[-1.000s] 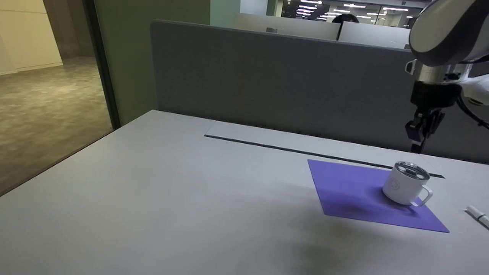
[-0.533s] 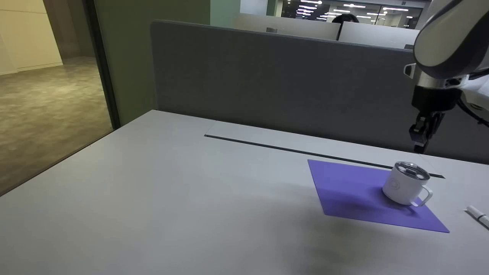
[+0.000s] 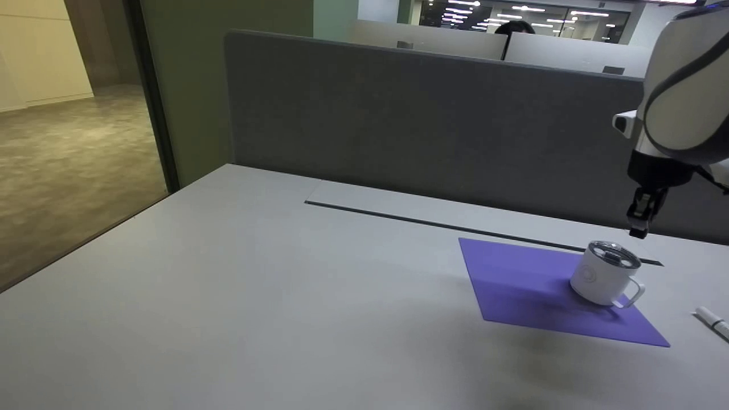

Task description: Move the object in the cup

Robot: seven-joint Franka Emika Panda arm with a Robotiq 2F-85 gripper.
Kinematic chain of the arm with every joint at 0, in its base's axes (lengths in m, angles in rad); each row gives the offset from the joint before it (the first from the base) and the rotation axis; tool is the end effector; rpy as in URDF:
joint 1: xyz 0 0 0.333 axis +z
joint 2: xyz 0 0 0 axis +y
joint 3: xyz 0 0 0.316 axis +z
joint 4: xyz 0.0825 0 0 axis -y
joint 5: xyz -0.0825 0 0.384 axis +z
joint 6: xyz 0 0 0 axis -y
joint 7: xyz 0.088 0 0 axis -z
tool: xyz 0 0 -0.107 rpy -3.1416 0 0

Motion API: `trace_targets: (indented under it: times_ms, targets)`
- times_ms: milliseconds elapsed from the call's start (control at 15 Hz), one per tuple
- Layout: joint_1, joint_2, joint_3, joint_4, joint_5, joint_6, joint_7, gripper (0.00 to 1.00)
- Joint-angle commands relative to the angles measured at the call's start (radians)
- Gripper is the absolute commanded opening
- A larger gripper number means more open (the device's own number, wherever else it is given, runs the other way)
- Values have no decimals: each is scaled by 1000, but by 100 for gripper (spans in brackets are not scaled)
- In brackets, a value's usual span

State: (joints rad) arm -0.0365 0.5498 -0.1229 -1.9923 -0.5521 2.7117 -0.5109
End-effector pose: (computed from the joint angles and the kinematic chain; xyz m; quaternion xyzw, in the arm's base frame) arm 0.6163 -0.0778 0.1964 0.8935 0.4107 0.0186 0.1807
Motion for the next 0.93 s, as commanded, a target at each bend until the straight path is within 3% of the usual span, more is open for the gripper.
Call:
trace_targets:
  times_ms: [0, 867]
  targets:
    - [-20, 37, -5, 15, -27, 76, 10, 0]
    - [-63, 124, 51, 62, 108, 123, 7, 0]
